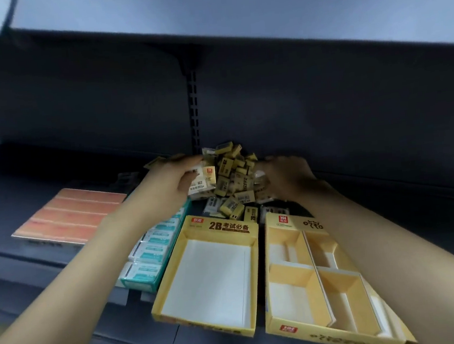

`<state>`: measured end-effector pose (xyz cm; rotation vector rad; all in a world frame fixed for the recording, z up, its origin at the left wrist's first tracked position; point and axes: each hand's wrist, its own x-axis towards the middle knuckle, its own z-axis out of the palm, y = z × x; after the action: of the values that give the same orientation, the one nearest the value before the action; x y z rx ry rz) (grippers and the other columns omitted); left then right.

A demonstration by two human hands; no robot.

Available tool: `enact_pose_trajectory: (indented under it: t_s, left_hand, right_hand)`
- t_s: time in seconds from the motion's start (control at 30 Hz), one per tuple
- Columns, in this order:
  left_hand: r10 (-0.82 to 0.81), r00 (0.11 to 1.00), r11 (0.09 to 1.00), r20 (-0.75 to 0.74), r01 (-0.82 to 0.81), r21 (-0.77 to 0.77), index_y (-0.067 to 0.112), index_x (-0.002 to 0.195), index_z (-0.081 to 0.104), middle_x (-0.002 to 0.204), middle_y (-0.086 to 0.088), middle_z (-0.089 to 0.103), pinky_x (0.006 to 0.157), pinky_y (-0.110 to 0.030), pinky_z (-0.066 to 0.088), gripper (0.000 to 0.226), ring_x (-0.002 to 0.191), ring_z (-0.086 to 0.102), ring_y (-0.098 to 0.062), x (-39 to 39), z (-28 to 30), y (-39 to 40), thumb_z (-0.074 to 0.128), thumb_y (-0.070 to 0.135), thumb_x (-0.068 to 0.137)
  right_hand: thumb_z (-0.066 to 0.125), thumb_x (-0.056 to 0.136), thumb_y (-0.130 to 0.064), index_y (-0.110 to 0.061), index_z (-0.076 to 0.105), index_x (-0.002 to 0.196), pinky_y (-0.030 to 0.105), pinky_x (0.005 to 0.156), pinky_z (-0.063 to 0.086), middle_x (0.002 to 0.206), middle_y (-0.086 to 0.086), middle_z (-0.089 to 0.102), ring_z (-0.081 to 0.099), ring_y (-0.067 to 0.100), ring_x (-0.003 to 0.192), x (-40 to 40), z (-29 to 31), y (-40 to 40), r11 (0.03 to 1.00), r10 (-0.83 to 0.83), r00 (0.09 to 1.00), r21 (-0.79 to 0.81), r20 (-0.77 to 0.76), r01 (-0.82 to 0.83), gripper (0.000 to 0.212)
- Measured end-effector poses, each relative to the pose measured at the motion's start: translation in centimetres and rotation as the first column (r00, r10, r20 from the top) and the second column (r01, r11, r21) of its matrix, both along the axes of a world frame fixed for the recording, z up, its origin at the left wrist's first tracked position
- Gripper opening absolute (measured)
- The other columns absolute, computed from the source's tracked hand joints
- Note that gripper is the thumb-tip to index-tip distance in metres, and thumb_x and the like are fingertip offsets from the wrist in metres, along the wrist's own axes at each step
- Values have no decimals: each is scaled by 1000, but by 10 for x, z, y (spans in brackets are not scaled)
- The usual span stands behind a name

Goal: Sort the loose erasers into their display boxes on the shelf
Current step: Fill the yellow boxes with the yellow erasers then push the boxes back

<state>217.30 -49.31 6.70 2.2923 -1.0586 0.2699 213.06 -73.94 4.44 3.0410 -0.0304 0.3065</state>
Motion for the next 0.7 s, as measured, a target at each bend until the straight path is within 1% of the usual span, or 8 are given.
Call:
enact_pose_trajectory:
  t_s: [0.13,0.27,0.37,0.4,0.5,0.53,0.63,0.7]
  left_hand:
    - [22,983,998,-183,-33,-57,21,135,47,124,5,55,86,-16,33,42,110,46,-4,-4,11,-3,42,6,97]
    - [-3,967,998,-254,-13,-63,32,141,34,139,2,47,92,-18,32,49,125,44,-13,-10,18,-16,42,11,97]
    - [-33,956,999,-290,20,-48,39,140,33,134,-1,50,95,-19,32,53,122,45,-13,-21,21,-28,47,14,95]
    - [-44,951,998,-306,26,-64,38,138,38,128,1,52,91,-17,34,51,118,47,-11,-26,21,-32,49,14,94]
    - [-60,899,977,-434,-36,-210,28,119,54,115,6,52,61,-6,43,33,84,56,-4,-37,16,-45,58,13,89]
    - [-70,877,967,-476,-58,-249,28,108,56,113,4,54,59,-11,48,26,80,57,-4,-40,13,-48,63,16,86]
    - [-87,801,947,-592,-118,-299,27,90,58,106,-5,63,82,-43,55,18,93,63,-25,-44,6,-56,71,24,78]
    - [-131,730,927,-671,-149,-344,22,87,58,101,-11,66,85,-43,54,15,95,64,-28,-48,2,-61,69,14,81]
  right_hand:
    - [56,88,-22,-37,52,122,33,85,45,125,-3,59,57,20,109,-14,13,-8,982,-83,995,167,-60,92,38]
    - [58,87,-17,-32,34,136,34,87,42,130,-1,55,54,23,115,-37,28,-14,968,-146,988,199,-51,153,57]
    - [60,86,-17,-28,47,126,35,87,46,125,0,57,55,23,112,-53,32,-21,959,-186,982,211,-26,187,44]
    - [62,85,-18,-28,54,118,34,84,47,120,0,60,56,22,108,-58,33,-23,955,-193,981,225,-24,194,36]
    - [67,82,-22,-28,67,99,28,74,43,102,-3,67,60,19,96,-73,36,-26,943,-188,981,271,-36,191,19]
    - [67,81,-23,-30,68,95,27,73,39,97,-5,67,60,16,93,-78,37,-26,947,-184,982,259,-44,189,15]
    - [70,78,-24,-30,69,89,27,75,36,90,-9,68,58,12,89,-88,37,-28,933,-168,981,305,-93,189,12]
    - [72,77,-22,-27,70,89,25,69,41,90,-6,68,60,12,88,-92,34,-30,897,-139,983,405,-121,177,13]
